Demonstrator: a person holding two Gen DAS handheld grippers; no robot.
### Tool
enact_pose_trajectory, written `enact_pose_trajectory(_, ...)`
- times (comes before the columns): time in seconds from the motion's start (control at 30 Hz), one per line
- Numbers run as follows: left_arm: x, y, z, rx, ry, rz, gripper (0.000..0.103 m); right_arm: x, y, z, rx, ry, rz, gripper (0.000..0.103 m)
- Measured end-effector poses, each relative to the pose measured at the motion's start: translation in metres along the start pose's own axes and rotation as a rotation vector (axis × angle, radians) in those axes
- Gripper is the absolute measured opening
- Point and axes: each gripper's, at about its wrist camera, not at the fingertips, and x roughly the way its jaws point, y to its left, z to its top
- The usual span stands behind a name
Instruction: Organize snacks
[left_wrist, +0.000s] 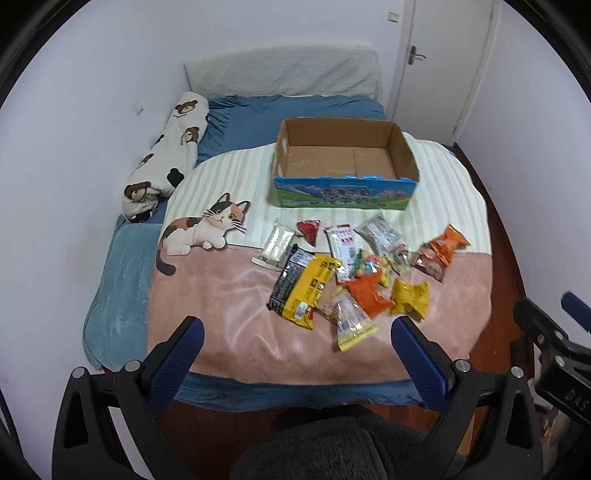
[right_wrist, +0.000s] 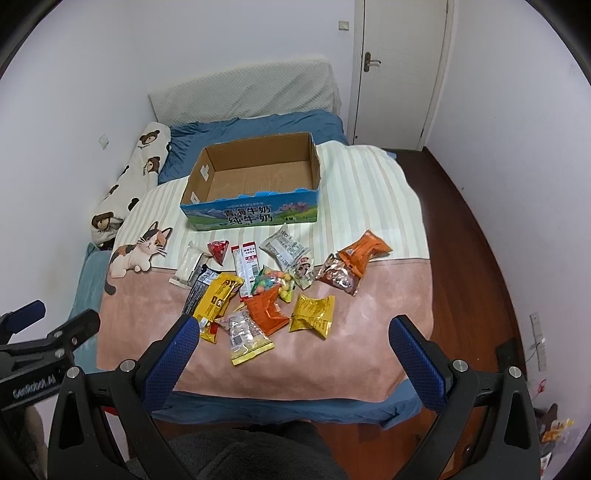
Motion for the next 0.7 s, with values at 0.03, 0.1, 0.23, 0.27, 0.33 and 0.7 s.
enact_pose_trajectory(0.03,0.008,0.005,0.002,-0.011,0.009,0.002,0.103,0.006,0.000,-0.002,0.002,0.010,0.001,0.103)
enact_pose_trajectory(0.1,0.029,0.010,0.004,-0.028,0.030,0.008,0.103,0.025,0.000,-0.002,0.016,0.045,0.011,0.103)
enact_pose_trajectory(0.23,0.075,0.019,0.008,-0.032,0.091,0.039,0.103,0.069,-0.002,-0.003,0.053,0.126,0.027,0.103)
enact_pose_trajectory(0.27,0.088,0.022,0.008,-0.031,0.114,0.041,0.103,0.080,-0.003,-0.005,0.062,0.145,0.030,0.103)
enact_pose_trajectory(0.33,0.118,0.028,0.008,-0.029,0.160,0.048,0.103,0.107,-0.006,-0.007,0.091,0.198,0.054,0.103)
enact_pose_trajectory(0.7,0.271,0.023,0.013,0.067,0.370,-0.011,0.103,0.258,0.000,-0.029,0.185,0.399,0.126,0.103)
